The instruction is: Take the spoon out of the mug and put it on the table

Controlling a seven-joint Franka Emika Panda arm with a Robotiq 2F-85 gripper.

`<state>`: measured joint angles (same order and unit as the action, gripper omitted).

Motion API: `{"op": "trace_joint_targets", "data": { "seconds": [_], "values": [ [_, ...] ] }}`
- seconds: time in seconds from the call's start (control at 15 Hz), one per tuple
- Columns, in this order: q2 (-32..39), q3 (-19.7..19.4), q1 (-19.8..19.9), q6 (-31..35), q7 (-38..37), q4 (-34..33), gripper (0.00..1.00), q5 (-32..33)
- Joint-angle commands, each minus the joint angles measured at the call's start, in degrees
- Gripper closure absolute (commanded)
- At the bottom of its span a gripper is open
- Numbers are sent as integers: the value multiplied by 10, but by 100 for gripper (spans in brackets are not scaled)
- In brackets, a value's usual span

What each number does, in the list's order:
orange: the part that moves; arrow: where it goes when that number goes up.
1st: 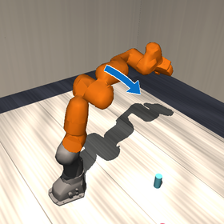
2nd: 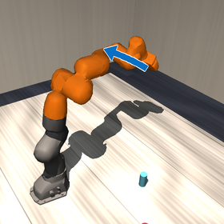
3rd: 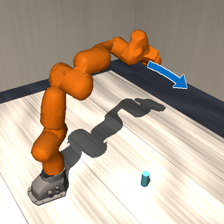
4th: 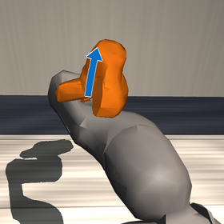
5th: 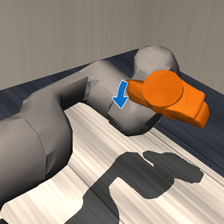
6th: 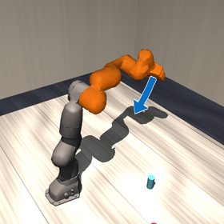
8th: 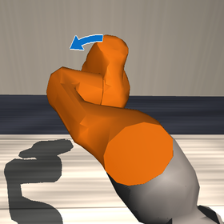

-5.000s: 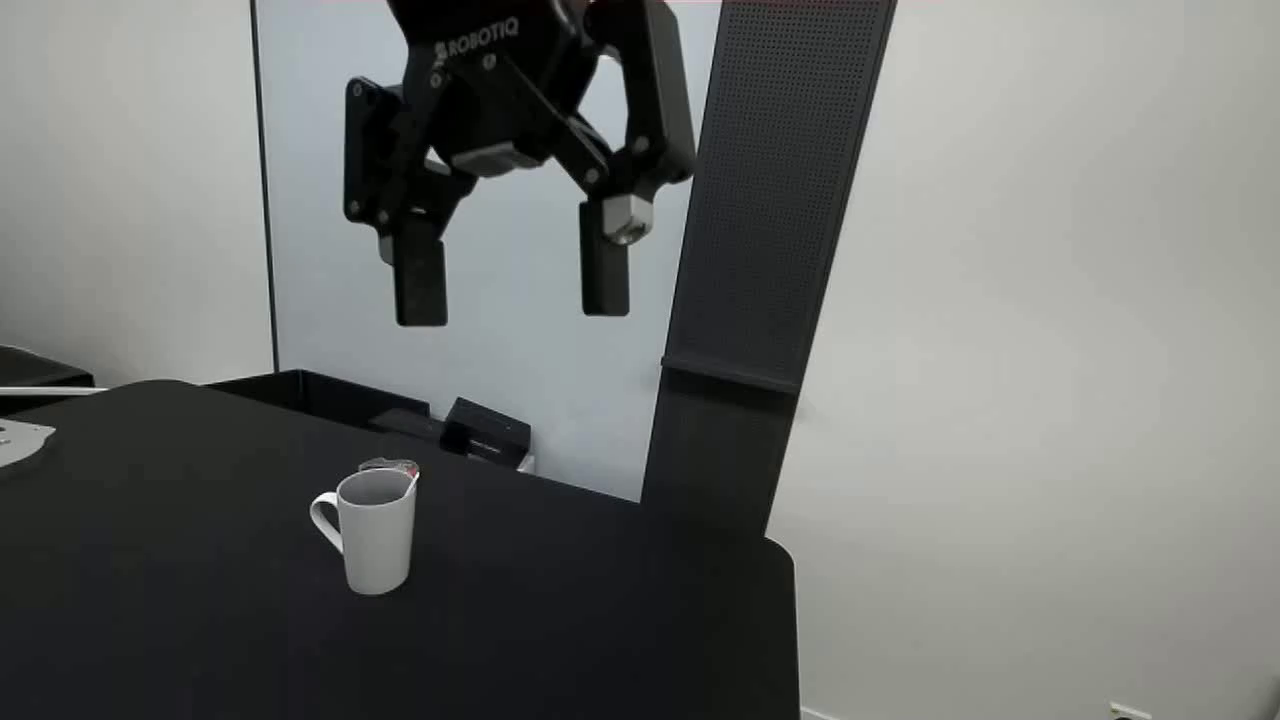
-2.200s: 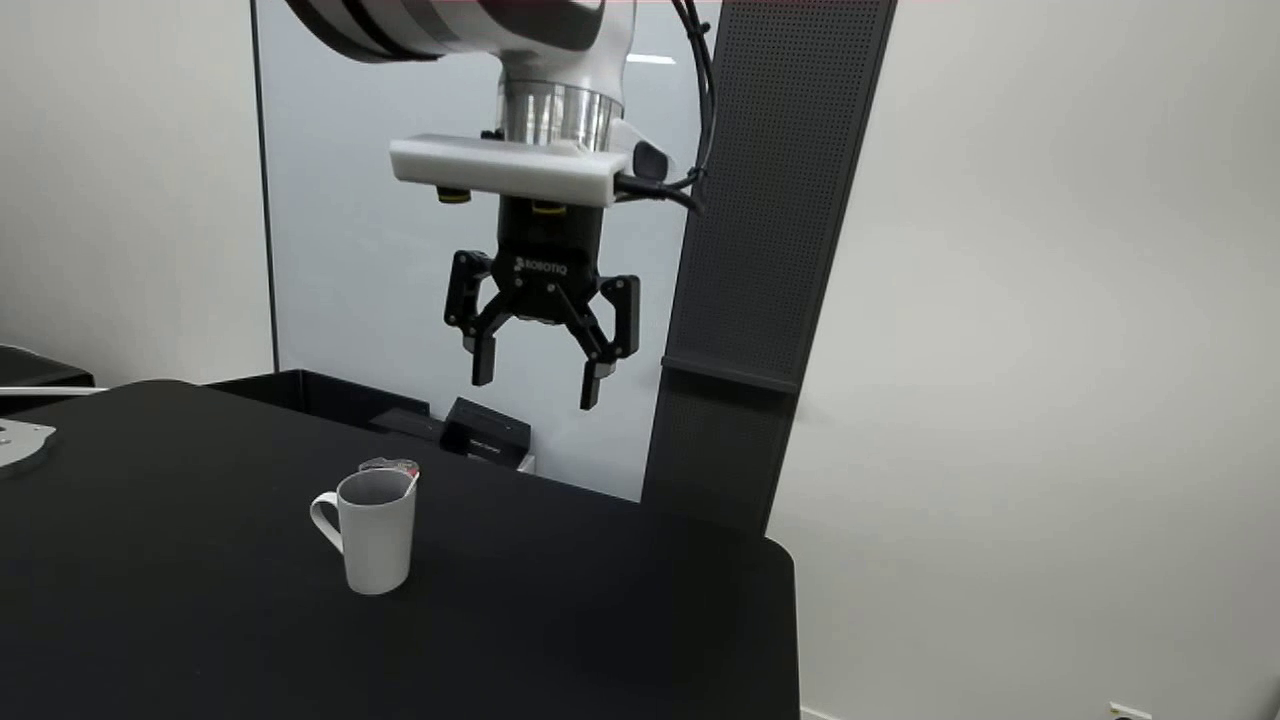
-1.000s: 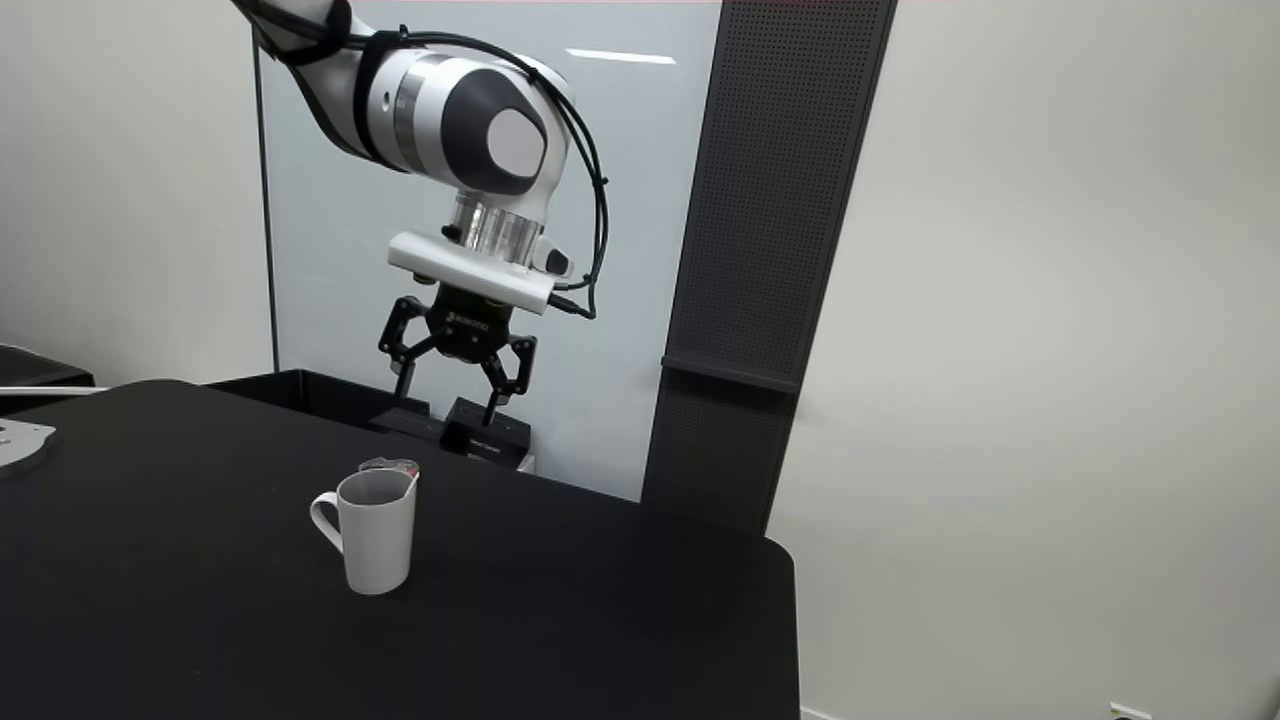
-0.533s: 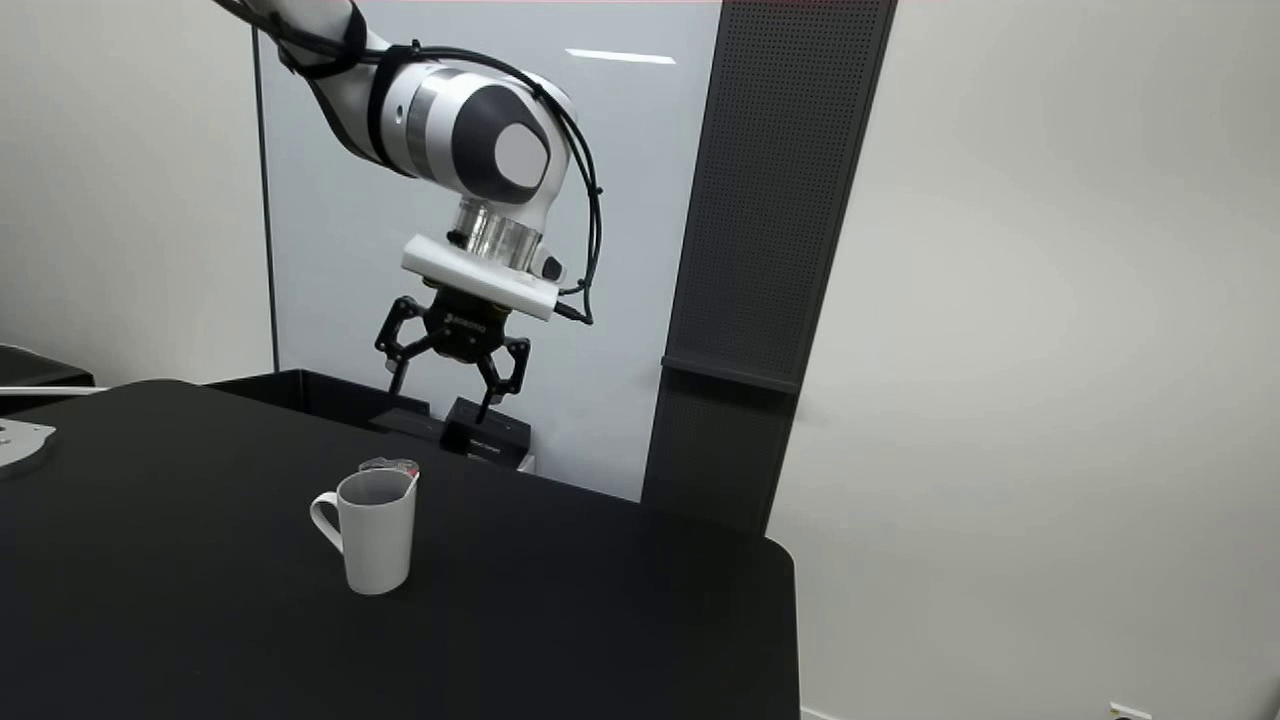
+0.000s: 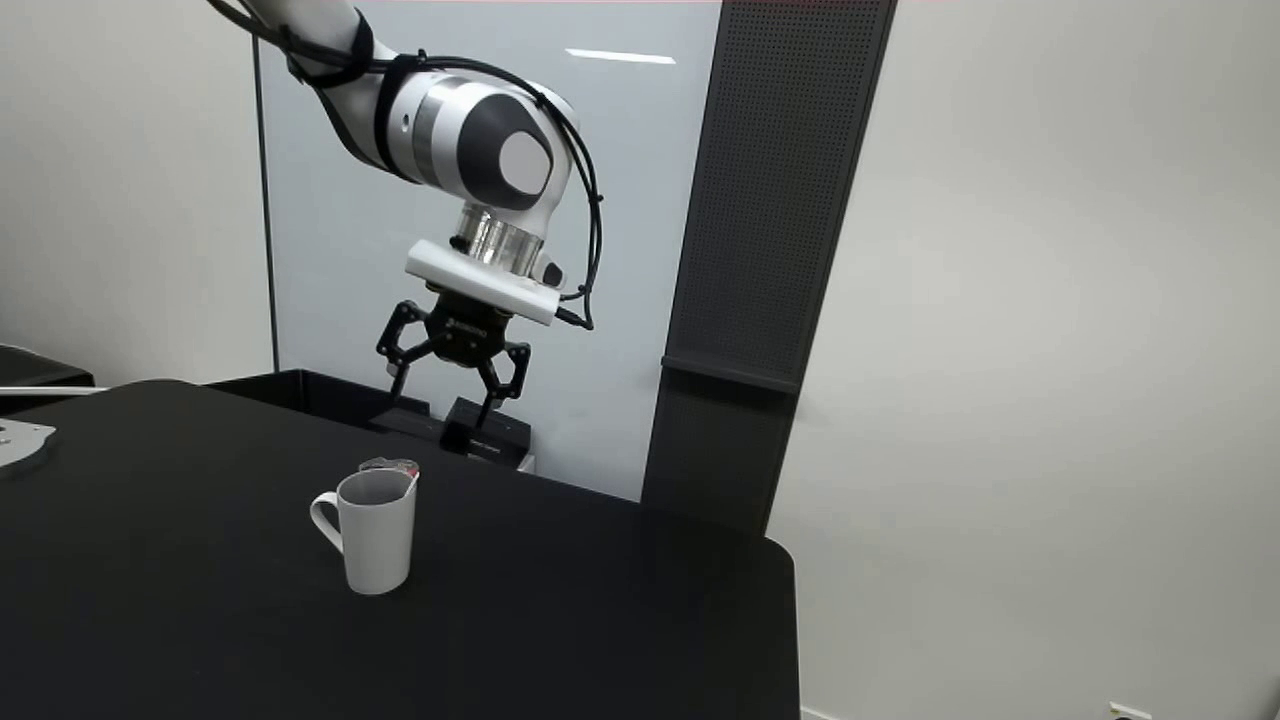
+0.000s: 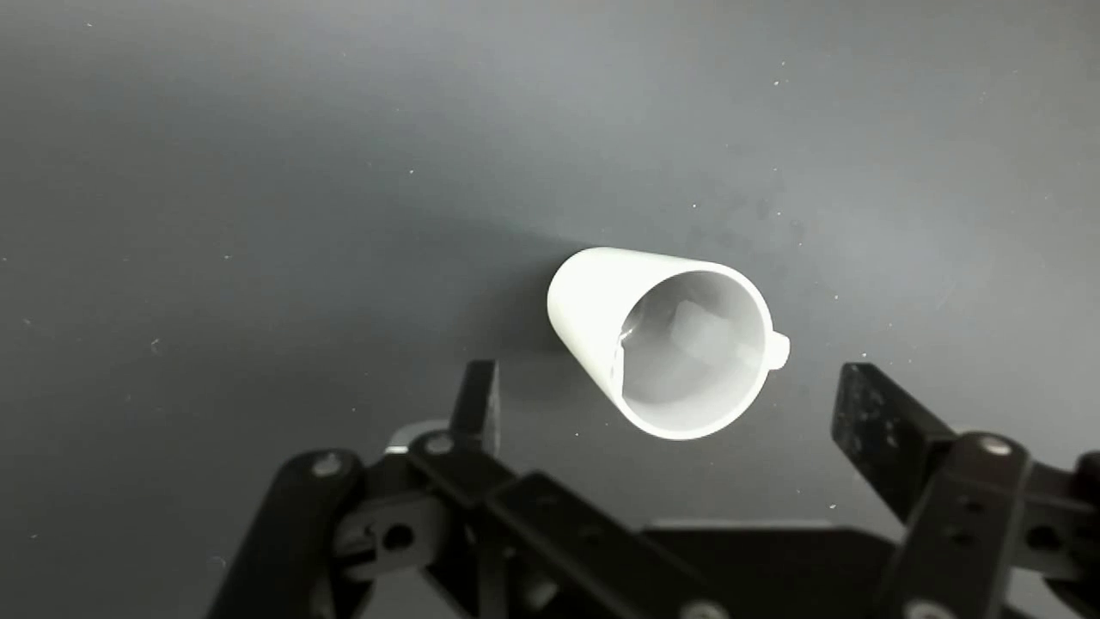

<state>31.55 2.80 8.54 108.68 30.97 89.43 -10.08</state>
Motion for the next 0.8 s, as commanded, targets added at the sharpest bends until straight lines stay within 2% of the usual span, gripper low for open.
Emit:
{"op": "trace_joint_targets", "data": {
  "seconds": [0.0, 0.13, 0.73],
  "values": [
    [0, 4, 3, -1, -1, -1, 0, 2],
    [0, 4, 3, -2, -1, -1, 0, 2],
    [24, 21, 11, 62, 87, 1, 0, -9]
  ]
}}
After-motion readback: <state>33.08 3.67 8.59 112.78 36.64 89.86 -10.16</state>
